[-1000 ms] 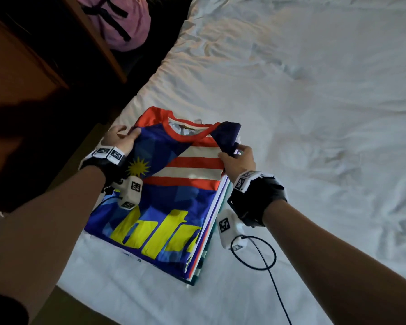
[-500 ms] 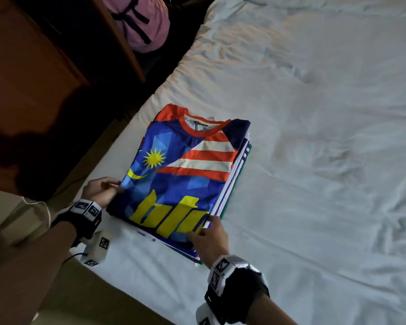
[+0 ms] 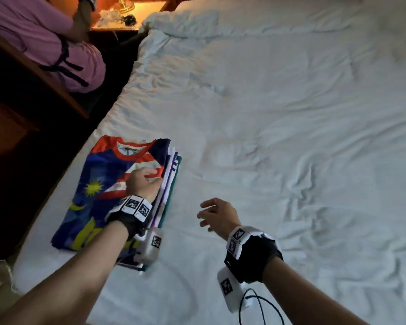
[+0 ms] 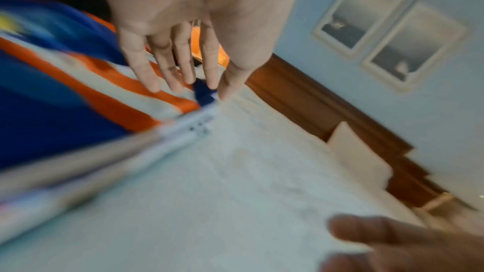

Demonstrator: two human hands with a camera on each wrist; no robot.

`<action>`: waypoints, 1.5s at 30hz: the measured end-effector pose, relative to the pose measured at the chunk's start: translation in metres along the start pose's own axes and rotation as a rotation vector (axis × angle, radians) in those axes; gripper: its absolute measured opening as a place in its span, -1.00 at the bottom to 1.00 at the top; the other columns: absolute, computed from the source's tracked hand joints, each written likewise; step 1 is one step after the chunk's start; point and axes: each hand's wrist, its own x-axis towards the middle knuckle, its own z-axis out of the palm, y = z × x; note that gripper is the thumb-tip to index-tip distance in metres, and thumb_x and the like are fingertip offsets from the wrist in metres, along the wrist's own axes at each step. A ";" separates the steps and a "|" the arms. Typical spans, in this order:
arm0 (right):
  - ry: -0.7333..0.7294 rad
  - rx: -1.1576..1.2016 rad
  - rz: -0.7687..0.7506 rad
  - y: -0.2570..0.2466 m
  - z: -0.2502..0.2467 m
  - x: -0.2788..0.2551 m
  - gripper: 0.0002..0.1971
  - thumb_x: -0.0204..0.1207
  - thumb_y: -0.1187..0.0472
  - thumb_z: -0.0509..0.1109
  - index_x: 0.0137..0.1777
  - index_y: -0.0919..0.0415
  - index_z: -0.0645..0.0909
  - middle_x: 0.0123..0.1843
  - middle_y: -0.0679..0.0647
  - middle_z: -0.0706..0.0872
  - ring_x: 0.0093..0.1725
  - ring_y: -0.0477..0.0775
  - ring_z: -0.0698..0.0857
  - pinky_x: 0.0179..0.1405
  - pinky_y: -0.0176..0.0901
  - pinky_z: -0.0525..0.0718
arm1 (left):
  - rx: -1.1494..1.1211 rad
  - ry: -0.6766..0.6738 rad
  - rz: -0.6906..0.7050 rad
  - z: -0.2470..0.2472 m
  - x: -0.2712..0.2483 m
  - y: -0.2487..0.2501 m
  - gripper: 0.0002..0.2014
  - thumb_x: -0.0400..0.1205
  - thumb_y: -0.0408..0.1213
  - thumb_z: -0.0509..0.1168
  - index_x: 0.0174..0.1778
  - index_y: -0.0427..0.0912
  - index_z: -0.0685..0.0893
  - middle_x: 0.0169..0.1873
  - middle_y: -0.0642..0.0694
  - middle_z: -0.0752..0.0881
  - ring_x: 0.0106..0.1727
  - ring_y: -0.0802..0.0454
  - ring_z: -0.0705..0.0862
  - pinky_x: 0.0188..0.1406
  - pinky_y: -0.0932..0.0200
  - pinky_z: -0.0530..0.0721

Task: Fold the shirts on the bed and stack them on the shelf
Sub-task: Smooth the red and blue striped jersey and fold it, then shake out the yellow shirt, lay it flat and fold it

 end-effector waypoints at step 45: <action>1.250 0.131 -0.172 0.022 -0.615 -0.323 0.10 0.08 0.03 0.40 0.70 0.01 0.03 0.66 0.12 0.23 0.59 0.18 0.28 0.53 0.30 0.31 | -0.465 -1.135 0.566 0.178 -0.417 0.667 -0.73 0.13 -0.03 0.30 -0.62 0.02 0.29 -0.46 -0.12 0.17 -0.35 -0.06 0.24 -0.32 -0.04 0.17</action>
